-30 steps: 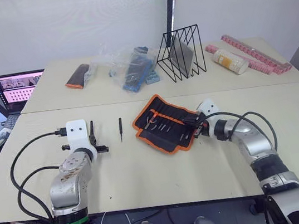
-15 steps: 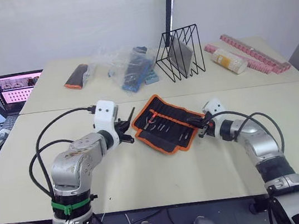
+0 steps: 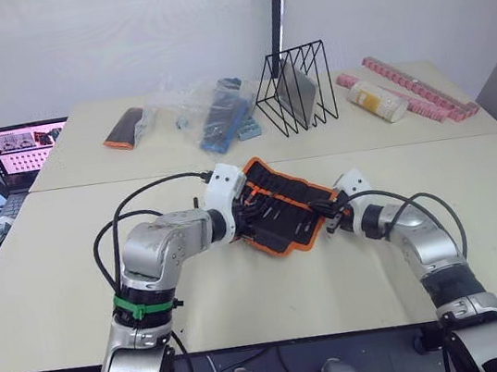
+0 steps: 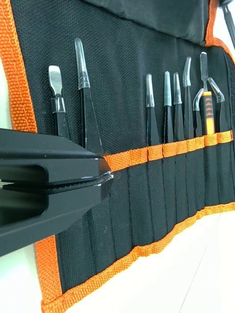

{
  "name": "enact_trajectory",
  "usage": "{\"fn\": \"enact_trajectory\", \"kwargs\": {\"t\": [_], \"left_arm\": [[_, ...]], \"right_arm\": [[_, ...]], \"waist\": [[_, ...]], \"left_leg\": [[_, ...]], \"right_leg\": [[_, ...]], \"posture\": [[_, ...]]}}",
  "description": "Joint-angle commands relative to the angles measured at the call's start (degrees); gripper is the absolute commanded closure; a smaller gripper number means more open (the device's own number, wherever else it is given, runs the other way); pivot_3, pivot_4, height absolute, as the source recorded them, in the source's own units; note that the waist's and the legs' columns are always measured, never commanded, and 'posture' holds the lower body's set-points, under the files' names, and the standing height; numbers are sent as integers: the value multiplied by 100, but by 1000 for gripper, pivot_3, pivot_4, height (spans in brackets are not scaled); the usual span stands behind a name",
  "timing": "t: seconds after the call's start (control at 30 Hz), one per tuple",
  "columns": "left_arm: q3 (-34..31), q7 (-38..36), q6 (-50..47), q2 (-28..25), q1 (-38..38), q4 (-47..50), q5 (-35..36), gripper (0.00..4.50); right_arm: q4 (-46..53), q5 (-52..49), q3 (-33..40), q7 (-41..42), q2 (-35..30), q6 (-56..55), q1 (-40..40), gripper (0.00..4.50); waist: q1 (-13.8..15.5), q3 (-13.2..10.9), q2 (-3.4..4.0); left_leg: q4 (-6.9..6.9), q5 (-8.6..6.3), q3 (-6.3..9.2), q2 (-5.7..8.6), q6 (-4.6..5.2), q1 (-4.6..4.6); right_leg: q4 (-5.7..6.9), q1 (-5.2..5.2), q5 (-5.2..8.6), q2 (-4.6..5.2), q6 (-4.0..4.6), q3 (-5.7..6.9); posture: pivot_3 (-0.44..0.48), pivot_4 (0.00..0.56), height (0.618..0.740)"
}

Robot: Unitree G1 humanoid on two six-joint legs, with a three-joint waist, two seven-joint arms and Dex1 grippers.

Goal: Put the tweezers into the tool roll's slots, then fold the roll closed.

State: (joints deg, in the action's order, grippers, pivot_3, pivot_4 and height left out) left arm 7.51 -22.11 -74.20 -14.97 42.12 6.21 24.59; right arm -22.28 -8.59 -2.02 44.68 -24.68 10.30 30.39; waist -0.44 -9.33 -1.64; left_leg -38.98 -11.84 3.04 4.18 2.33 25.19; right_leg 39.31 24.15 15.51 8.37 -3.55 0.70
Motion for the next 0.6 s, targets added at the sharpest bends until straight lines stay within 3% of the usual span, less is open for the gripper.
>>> {"fn": "enact_trajectory", "kwargs": {"t": [0.03,0.6], "left_arm": [[215,13,-5,61,121,4,-78,4491],[502,36,672,646,432,-1085,-565,4491]], "right_arm": [[75,66,-42,-69,11,76,-133,4500],[295,76,-81,-285,132,154,-247,4500]], "waist": [[3,0,0],[-8,0,0]], "left_leg": [[0,0,0,0,0,0],[-1,1,0,0,-1,0]], "right_leg": [[0,0,0,0,0,0],[1,-1,0,1,0,-1]], "posture": [[0,150,687],[0,150,687]]}}
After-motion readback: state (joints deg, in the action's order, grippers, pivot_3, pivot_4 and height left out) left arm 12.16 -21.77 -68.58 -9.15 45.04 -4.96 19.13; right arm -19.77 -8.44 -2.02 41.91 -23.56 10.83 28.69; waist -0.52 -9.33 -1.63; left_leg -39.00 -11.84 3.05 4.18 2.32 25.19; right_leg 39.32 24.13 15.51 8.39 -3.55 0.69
